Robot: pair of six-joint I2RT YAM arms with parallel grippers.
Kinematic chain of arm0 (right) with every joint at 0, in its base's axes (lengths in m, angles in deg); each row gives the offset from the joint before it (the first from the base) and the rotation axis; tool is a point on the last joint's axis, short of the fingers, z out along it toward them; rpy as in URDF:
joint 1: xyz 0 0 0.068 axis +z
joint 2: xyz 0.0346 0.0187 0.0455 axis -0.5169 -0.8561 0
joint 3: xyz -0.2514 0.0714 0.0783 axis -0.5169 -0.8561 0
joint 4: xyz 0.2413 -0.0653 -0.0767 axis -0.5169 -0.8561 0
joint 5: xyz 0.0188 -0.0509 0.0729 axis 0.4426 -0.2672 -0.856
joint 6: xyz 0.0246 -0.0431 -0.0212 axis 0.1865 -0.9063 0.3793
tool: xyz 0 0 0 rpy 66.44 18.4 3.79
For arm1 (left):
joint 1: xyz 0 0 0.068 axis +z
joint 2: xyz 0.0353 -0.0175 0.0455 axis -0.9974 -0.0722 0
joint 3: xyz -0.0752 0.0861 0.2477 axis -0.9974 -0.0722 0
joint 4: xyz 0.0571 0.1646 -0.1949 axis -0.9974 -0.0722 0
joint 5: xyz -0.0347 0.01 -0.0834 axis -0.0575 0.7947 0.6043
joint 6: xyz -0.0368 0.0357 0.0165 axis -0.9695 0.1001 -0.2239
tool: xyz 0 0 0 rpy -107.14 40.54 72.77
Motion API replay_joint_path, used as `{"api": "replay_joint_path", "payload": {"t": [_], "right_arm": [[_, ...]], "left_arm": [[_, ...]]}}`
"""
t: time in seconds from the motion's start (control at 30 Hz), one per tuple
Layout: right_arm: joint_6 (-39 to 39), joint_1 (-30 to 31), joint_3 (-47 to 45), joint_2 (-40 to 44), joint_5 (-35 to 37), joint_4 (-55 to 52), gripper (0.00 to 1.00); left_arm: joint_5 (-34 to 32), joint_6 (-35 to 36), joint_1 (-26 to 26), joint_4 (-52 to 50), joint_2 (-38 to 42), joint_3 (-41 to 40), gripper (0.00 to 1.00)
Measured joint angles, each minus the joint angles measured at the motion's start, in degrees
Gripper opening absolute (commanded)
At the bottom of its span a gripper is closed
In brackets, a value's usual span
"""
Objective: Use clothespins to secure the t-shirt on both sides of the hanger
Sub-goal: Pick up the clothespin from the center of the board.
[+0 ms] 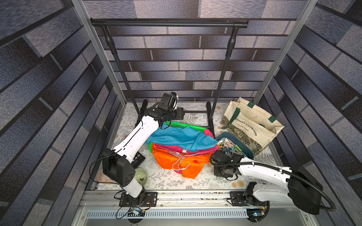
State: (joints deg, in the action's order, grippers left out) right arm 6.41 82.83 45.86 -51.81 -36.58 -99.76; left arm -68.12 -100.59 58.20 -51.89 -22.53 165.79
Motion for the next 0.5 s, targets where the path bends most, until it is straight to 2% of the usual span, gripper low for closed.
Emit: {"api": "replay_joint_path", "payload": {"t": [0.03, 0.07, 0.3, 0.5], "right_arm": [[0.09, -0.15, -0.42, 1.07, 0.22, -0.28, 0.13], [0.07, -0.39, -0.76, 2.49, 0.48, -0.9, 0.1], [-0.85, -1.75, 0.94, 14.64, 1.49, -9.25, 0.05], [-4.79, -2.51, 9.29, 22.47, 2.64, -16.7, 0.0]], "left_arm": [[0.0, -0.17, 0.0, 0.0, 0.0, 0.0, 0.8], [0.0, -0.13, 0.0, 0.0, 0.0, 0.0, 1.0], [-0.04, 0.52, 0.48, -0.09, -0.66, 0.31, 1.0], [0.0, 1.18, 2.21, -0.74, -7.48, 4.48, 1.0]]}}
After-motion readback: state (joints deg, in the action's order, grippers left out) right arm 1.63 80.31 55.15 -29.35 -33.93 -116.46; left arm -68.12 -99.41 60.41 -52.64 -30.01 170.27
